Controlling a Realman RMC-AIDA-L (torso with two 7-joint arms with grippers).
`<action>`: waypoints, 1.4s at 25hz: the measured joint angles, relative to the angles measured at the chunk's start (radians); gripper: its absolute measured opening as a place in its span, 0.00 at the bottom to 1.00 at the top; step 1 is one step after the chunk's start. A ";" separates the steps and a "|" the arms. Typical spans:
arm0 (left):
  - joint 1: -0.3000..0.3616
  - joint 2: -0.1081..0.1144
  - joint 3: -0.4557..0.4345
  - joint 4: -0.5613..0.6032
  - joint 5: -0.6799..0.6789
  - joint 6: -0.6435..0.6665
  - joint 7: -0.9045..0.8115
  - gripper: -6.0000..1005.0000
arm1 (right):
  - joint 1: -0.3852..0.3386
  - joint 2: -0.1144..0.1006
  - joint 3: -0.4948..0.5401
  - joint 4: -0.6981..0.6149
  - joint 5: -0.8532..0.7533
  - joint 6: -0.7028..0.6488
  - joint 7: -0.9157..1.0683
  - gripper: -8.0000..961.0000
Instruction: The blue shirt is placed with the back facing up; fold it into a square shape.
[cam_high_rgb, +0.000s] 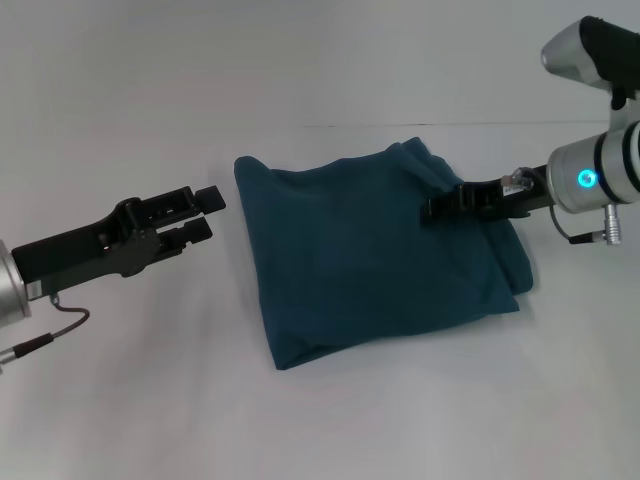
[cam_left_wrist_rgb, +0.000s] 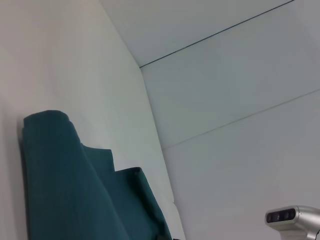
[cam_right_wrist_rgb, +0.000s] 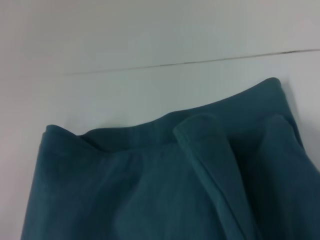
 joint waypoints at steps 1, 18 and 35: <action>-0.002 0.000 0.000 0.000 0.000 -0.001 0.000 0.66 | 0.003 0.003 -0.004 0.006 0.000 0.008 0.000 0.72; -0.008 -0.001 -0.006 -0.004 -0.003 -0.014 0.010 0.66 | 0.002 0.017 -0.042 -0.014 0.003 0.061 0.019 0.14; -0.011 -0.001 -0.020 -0.003 -0.010 -0.018 0.007 0.66 | -0.003 0.016 -0.037 -0.176 -0.007 -0.047 0.072 0.07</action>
